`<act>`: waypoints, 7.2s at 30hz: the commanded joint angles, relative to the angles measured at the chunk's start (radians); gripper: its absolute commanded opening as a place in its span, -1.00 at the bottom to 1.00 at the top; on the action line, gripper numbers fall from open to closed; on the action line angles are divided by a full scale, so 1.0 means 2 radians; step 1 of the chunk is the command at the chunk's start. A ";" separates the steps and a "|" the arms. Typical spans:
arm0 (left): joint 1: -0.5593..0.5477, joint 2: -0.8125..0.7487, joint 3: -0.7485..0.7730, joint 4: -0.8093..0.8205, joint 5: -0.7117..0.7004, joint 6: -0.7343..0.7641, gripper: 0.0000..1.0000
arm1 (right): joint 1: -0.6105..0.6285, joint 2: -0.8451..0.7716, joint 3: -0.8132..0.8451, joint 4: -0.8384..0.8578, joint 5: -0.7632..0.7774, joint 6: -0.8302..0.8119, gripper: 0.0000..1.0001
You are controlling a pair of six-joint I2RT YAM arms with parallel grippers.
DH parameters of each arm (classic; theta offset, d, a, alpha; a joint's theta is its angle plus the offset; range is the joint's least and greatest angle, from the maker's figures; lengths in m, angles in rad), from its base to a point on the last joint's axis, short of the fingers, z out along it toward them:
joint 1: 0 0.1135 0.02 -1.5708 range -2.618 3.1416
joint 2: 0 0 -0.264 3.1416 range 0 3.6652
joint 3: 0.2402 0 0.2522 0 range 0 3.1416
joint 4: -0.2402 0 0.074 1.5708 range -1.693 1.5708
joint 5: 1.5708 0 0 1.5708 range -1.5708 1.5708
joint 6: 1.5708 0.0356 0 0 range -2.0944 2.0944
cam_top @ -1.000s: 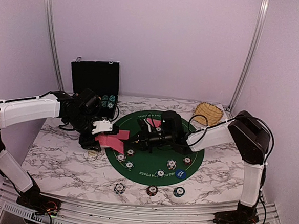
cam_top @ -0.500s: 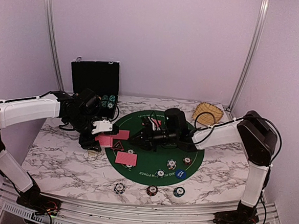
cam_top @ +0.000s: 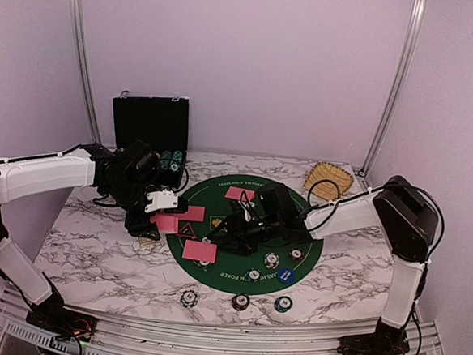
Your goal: Distribute texas hold em gaming equipment
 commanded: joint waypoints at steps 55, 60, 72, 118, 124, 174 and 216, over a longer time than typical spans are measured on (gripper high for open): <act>0.000 -0.023 -0.004 -0.007 -0.006 0.007 -0.20 | -0.015 0.157 -0.037 0.286 -0.054 0.166 -0.65; 0.000 -0.021 -0.004 -0.007 -0.004 0.006 -0.20 | -0.015 0.155 -0.027 0.254 -0.053 0.146 -0.60; 0.000 -0.019 -0.004 -0.007 -0.006 0.006 -0.20 | -0.010 0.170 -0.027 0.281 -0.052 0.162 -0.83; 0.000 -0.021 -0.009 -0.010 -0.003 0.006 -0.22 | -0.135 -0.050 -0.026 -0.221 0.021 -0.192 -1.00; 0.000 -0.018 -0.005 -0.010 0.002 0.005 -0.22 | -0.135 -0.070 -0.022 -0.268 0.047 -0.222 -1.00; 0.000 -0.016 0.012 -0.014 0.007 -0.004 -0.34 | 0.023 -0.004 0.043 0.061 0.032 0.019 0.92; -0.003 -0.011 0.016 -0.015 0.012 -0.007 -0.38 | 0.067 0.134 0.127 0.256 -0.033 0.159 0.58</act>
